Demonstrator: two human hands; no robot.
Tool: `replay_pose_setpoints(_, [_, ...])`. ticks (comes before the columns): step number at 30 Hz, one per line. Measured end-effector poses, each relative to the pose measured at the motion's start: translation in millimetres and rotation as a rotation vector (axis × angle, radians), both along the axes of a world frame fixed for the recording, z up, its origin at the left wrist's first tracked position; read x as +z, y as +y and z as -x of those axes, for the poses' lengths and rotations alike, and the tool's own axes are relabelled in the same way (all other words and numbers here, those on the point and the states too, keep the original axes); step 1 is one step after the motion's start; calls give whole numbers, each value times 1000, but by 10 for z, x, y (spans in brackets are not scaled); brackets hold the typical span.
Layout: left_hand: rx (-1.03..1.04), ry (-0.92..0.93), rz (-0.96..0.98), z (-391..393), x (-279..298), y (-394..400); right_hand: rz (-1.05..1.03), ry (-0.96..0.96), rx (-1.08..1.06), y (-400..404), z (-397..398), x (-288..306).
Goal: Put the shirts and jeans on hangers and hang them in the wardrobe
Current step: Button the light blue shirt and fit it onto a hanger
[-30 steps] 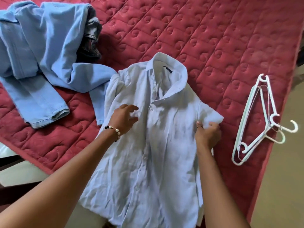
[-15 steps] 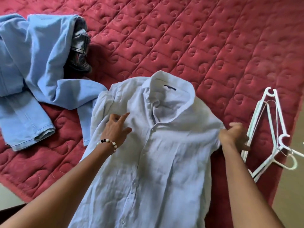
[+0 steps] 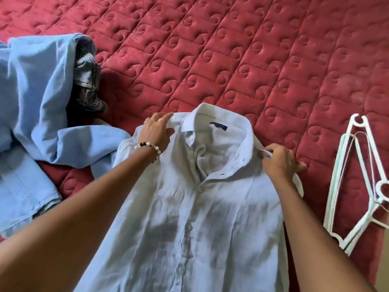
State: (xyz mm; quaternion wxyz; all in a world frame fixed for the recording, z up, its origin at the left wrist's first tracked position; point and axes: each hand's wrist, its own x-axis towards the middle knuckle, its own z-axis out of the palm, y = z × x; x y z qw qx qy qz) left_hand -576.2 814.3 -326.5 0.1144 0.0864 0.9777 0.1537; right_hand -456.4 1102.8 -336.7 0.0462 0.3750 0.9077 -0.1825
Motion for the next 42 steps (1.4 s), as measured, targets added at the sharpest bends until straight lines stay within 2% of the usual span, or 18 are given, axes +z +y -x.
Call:
replay_pose_setpoints(3, [-18,-96,107,208,-41,93,58,217,-140,125,101,14])
replay_pose_setpoints(5, [-3,-44,122,336,-53,119,-24,267,-229,187,119,50])
replay_pose_setpoints(7, [-23,-7,141,452,-51,115,-129,186,-209,198,139,51])
replay_pose_setpoints(11, [-196,-90,298,627,-4,126,-173,22,-79,183,228,-12])
replay_pose_setpoints(13, [-202,-148,218,687,30,108,-170,40,-137,164,269,-14])
replay_pose_setpoints(16, [-107,-189,-42,628,99,191,-230,66,-140,34,241,-29])
replay_pose_setpoints(19, [-33,-245,-66,419,205,400,-293,309,-62,-195,186,42])
replay_pose_setpoints(21, [-32,-278,0,320,185,497,-104,500,-86,-393,175,171])
replay_pose_setpoints(22, [-26,-273,17,294,170,536,27,458,-112,-484,163,230])
replay_pose_setpoints(25, [32,-239,30,344,195,623,65,-42,8,-605,158,295])
replay_pose_setpoints(27, [177,-323,-92,418,322,689,106,-132,13,-528,227,314])
replay_pose_setpoints(29, [350,-439,-318,504,433,753,265,108,-156,-412,356,313])
replay_pose_setpoints(31, [456,-478,-490,556,468,798,527,415,-406,-338,502,303])
replay_pose_setpoints(32, [476,-502,-568,559,458,819,660,481,-462,-326,550,306])
replay_pose_setpoints(35, [397,-672,-731,435,390,874,984,363,-289,-342,542,234])
replay_pose_setpoints(37, [299,-721,-646,328,278,849,1029,247,-170,-343,397,215])
replay_pose_setpoints(39, [217,-569,-494,228,167,830,1012,280,-170,-273,180,252])
replay_pose_setpoints(42, [108,-198,-368,58,85,844,916,429,-329,-1,-201,345])
